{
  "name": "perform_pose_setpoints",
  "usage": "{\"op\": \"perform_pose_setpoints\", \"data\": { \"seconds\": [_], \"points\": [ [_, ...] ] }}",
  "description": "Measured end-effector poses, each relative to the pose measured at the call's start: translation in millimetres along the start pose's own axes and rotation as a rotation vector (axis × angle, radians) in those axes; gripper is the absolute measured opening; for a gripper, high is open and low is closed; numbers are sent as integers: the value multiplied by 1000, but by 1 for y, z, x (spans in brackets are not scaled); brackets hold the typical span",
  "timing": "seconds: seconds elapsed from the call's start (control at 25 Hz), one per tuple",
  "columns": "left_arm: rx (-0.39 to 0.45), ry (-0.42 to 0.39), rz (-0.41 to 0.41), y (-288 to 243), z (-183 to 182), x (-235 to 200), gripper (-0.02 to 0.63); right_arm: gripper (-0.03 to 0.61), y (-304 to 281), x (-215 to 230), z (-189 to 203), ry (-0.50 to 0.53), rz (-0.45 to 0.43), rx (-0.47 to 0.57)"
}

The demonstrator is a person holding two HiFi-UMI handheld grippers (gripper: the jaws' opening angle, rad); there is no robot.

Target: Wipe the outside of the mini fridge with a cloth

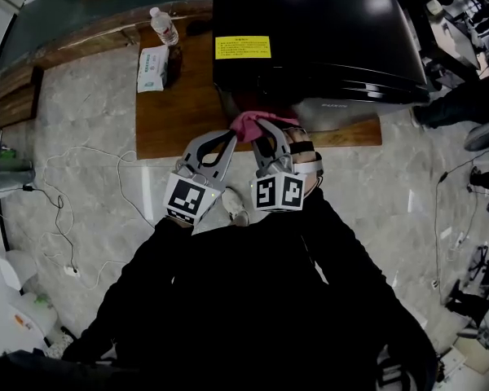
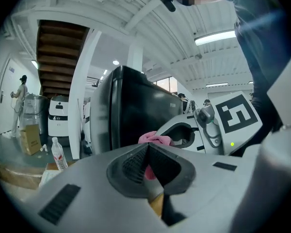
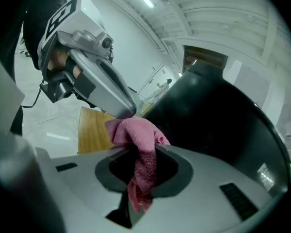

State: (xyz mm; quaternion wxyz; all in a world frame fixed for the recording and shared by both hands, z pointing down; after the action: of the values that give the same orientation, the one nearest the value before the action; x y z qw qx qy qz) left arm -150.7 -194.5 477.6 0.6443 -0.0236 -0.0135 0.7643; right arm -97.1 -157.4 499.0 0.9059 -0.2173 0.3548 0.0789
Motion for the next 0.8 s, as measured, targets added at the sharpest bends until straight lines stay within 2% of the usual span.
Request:
{"op": "perform_pose_setpoints", "data": {
  "seconds": [0.16, 0.32, 0.6, 0.8],
  "points": [
    [-80, 50, -8, -8, 50, -3, 6, 74, -20, -36, 41, 5, -68, -64],
    [-134, 95, -25, -14, 95, -5, 6, 74, -34, -64, 63, 10, -95, -94],
    [-180, 109, -54, -23, 146, -11, 6, 73, -51, -92, 87, -13, -112, -147],
    [-258, 120, -78, -32, 185, -4, 6, 72, -60, -117, 118, -27, -167, -205]
  ]
}}
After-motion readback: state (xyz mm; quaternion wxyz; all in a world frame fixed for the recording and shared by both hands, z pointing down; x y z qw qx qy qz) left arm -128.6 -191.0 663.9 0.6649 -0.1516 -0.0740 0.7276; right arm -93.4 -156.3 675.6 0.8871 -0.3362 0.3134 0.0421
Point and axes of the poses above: the fingertips, and each gripper's own axes: y backward along the fingers, x to its right, z out of its underside, the point moved 3 cm from there along y, backward along the fingers, and after that the axes turned 8 degrees about x, right-handed, at the moved point
